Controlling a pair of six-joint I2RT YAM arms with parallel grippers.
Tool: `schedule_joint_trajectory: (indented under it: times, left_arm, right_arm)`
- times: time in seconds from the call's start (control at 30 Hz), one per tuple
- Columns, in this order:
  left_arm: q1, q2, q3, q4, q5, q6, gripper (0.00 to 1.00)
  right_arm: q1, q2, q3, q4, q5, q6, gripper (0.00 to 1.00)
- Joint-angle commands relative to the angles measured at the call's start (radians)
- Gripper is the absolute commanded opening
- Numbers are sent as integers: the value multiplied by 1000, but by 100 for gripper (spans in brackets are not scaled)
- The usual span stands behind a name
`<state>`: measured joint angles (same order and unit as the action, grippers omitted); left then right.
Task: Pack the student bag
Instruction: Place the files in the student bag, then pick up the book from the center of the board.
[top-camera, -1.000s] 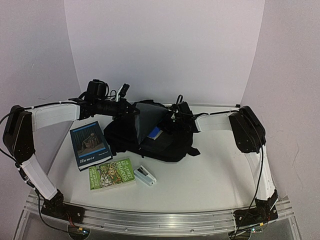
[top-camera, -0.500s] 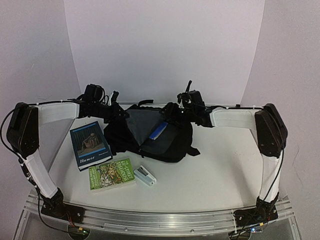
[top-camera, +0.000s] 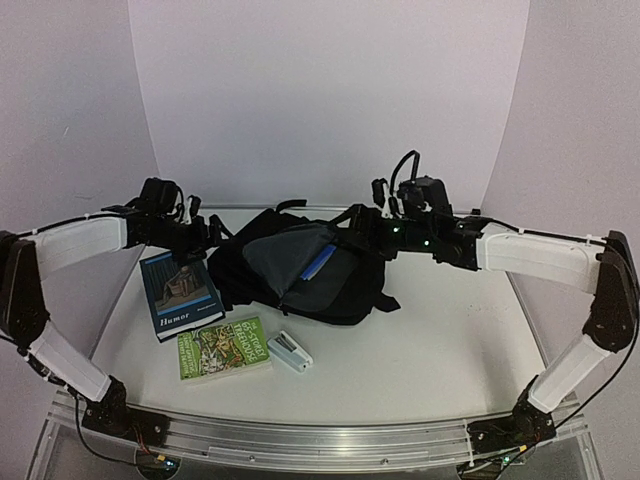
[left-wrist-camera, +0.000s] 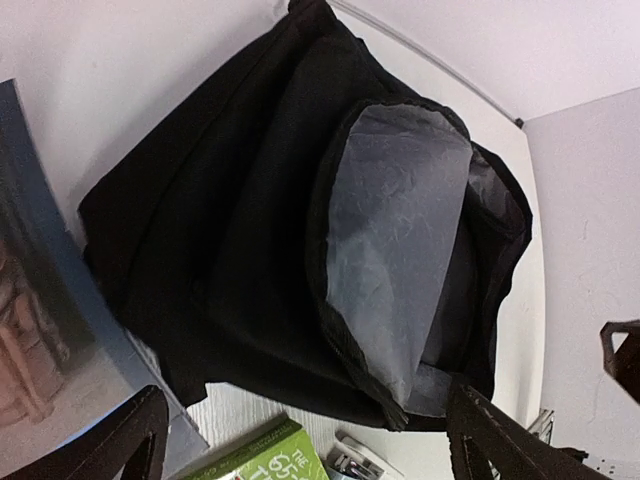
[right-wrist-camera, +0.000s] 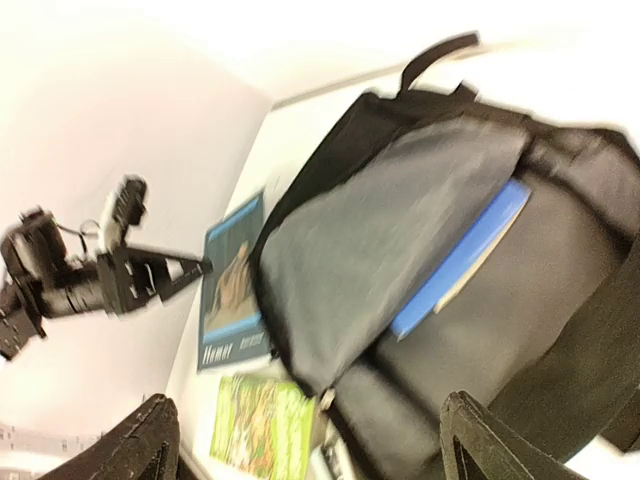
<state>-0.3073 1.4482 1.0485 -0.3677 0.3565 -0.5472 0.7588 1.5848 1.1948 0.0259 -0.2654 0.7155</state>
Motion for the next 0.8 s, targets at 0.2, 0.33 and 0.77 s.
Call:
schedule_joint_trajectory:
  times: [0.2, 0.33, 0.77]
  left_arm:
    - [5, -353, -362, -170, -121, -372, 100]
    - [5, -456, -474, -225, -143, -451, 100]
    - [5, -407, -575, -194, -124, -465, 92]
  right_arm:
    - [318, 86, 36, -24, 102, 113, 84]
    - [406, 241, 120, -24, 92, 148, 80]
    - [461, 479, 215, -112, 134, 234, 71]
